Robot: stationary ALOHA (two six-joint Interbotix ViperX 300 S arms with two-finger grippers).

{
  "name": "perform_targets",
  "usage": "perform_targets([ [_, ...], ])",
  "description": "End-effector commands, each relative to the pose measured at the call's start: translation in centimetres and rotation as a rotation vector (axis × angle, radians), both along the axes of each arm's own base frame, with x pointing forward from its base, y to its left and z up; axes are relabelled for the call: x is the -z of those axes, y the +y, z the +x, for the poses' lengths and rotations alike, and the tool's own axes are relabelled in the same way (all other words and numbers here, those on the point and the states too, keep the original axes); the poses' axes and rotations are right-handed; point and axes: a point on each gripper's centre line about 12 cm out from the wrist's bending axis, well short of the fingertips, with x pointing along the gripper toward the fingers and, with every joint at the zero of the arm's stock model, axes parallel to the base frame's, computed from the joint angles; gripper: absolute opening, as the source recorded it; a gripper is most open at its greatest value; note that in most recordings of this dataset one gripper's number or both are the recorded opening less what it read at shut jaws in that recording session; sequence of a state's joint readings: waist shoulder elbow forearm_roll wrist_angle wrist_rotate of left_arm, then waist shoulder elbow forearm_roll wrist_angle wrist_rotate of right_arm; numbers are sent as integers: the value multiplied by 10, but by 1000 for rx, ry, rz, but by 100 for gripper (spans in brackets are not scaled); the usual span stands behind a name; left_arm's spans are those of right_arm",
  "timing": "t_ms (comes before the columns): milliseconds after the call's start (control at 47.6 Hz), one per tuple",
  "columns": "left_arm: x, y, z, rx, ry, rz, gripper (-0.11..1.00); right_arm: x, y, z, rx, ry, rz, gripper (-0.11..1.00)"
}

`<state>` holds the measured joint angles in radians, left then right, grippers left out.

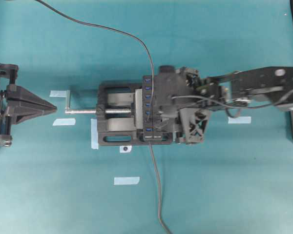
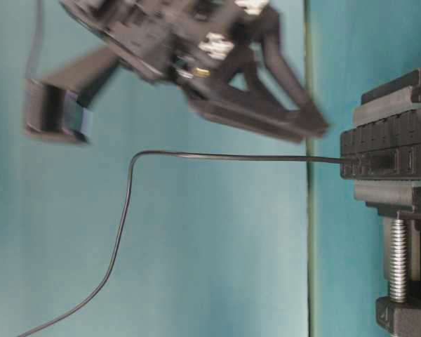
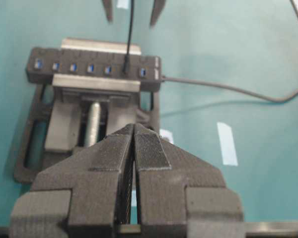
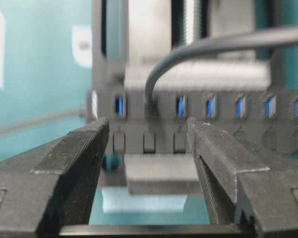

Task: Insert the USB into the second port from the front of the fixed hub.

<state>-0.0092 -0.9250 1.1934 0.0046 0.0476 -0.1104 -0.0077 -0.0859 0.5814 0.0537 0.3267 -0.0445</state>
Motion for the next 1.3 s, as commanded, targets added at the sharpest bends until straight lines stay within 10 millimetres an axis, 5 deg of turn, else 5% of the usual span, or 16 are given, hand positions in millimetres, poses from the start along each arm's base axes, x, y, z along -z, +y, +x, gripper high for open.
perform_targets([
  [0,-7,0,3,1,-18,3,0,-18,0,-5,7,-69,4,69],
  [630,-8,0,3,2,-22,3,0,-18,0,-42,9,-109,3,70],
  [1282,-5,0,3,2,-14,3,0,-15,0,-45,9,-122,-1,70],
])
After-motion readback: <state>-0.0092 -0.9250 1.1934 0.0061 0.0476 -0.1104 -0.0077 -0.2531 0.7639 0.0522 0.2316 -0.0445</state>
